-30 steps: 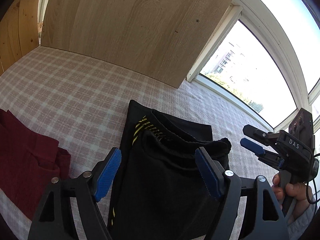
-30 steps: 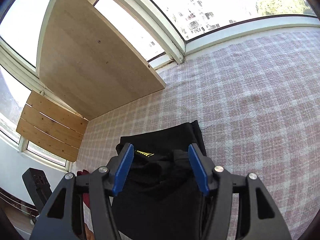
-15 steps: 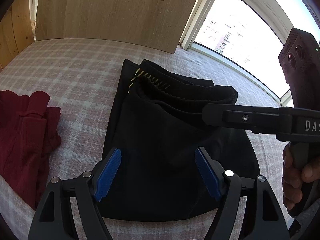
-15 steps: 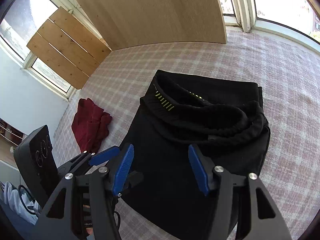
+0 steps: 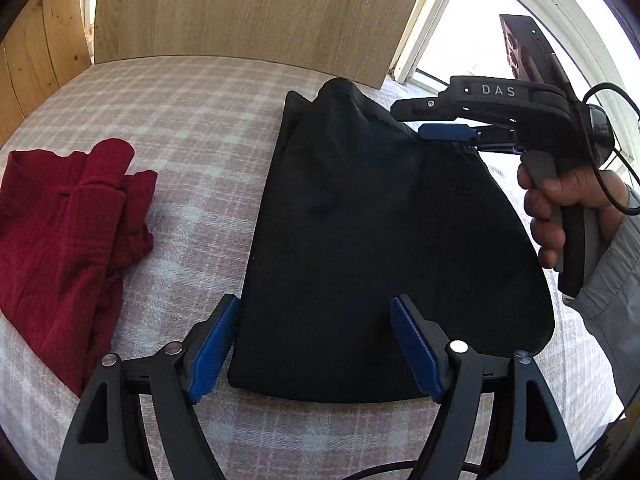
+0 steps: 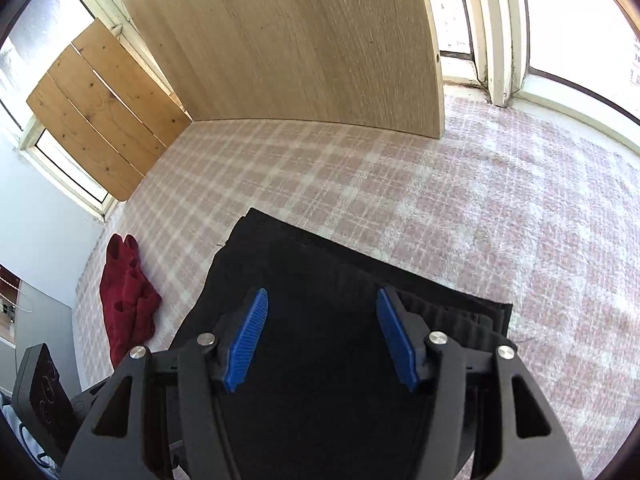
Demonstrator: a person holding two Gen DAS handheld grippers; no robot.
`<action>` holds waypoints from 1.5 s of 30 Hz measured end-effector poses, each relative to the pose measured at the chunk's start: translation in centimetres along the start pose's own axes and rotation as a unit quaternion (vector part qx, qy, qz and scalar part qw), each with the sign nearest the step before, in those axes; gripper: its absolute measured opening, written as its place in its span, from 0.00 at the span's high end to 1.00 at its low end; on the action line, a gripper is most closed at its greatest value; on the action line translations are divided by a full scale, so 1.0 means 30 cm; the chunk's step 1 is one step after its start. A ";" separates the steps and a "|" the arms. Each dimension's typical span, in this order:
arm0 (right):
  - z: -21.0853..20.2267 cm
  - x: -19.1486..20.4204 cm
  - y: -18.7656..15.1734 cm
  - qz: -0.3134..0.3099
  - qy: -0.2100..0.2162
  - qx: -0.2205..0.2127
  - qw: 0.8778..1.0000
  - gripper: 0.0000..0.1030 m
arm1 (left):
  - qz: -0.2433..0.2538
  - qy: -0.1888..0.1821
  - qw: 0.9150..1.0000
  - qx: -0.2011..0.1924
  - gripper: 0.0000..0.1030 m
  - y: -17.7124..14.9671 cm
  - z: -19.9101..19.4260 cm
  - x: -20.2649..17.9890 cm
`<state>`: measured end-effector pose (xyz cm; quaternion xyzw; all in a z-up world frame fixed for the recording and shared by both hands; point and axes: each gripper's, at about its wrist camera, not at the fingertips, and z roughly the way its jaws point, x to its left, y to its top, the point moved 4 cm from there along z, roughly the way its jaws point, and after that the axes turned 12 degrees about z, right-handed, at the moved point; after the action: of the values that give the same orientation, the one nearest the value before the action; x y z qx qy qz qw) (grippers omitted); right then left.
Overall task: Fold clothes
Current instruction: 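Open both tools and press the folded pants flat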
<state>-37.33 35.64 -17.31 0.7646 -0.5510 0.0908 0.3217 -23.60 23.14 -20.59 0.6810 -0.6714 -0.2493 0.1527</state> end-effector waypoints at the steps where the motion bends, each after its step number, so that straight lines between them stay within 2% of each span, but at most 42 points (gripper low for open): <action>1: -0.018 -0.004 0.003 0.005 0.004 -0.005 1.000 0.45 | -0.005 -0.002 1.000 0.002 0.27 0.001 -0.003 0.004; 6: -0.173 -0.041 -0.064 0.031 0.027 -0.032 0.999 0.45 | -0.038 -0.018 0.999 0.005 0.27 0.008 -0.025 0.029; 8: -0.172 -0.062 -0.113 0.032 0.032 -0.015 0.999 0.45 | -0.038 -0.017 0.999 0.003 0.27 0.009 -0.025 0.032; 11: -0.097 -0.098 -0.135 0.011 0.002 0.001 1.000 0.45 | -0.020 -0.006 1.000 0.007 0.27 -0.003 -0.013 0.021; 14: -0.064 -0.130 -0.102 0.024 0.026 -0.011 0.999 0.45 | -0.006 -0.003 1.000 0.016 0.27 -0.014 -0.014 0.011; 19: -0.117 -0.111 -0.087 0.025 0.047 -0.024 0.998 0.45 | -0.031 -0.010 0.999 0.017 0.27 -0.032 -0.039 0.031; 22: -0.101 -0.129 -0.122 0.014 0.009 -0.010 1.000 0.45 | -0.041 -0.011 0.999 0.012 0.27 -0.044 -0.059 0.042; 24: -0.117 -0.137 -0.141 0.029 0.001 -0.006 1.000 0.45 | -0.039 -0.007 0.999 0.016 0.27 -0.050 -0.066 0.042; 26: -0.205 -0.125 -0.180 0.044 0.005 -0.027 0.999 0.45 | -0.039 -0.003 0.999 0.006 0.27 -0.048 -0.091 0.051; 29: -0.321 -0.132 -0.293 0.060 -0.027 -0.044 0.997 0.45 | -0.041 0.006 0.999 -0.004 0.27 -0.064 -0.151 0.067; 31: -0.360 -0.155 -0.391 0.081 -0.044 -0.033 0.995 0.45 | -0.050 0.008 0.999 -0.008 0.27 -0.078 -0.195 0.090; 33: -0.372 -0.165 -0.493 0.106 -0.032 -0.015 0.994 0.45 | -0.056 0.008 0.998 -0.016 0.27 -0.092 -0.248 0.103; 36: -0.348 -0.163 -0.600 0.121 -0.050 -0.007 0.991 0.45 | -0.051 0.013 0.998 -0.029 0.26 -0.119 -0.327 0.109; 39: -0.334 -0.173 -0.636 0.143 -0.068 -0.035 0.987 0.44 | -0.048 0.015 0.998 -0.031 0.26 -0.147 -0.370 0.115; 43: -0.307 -0.141 -0.623 0.135 -0.041 -0.048 0.989 0.45 | -0.042 0.008 0.999 -0.031 0.27 -0.176 -0.407 0.117; 44: -0.294 -0.127 -0.623 0.122 -0.044 -0.046 0.990 0.46 | -0.037 0.006 0.999 -0.031 0.26 -0.183 -0.416 0.117; 45: -0.290 -0.121 -0.623 0.119 -0.044 -0.049 0.991 0.56 | -0.031 0.003 0.999 -0.032 0.26 -0.189 -0.424 0.117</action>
<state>-19.99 47.12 -19.68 0.6801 -0.6553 0.0679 0.3215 -12.00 18.34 -13.61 0.6972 -0.6409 -0.2733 0.1687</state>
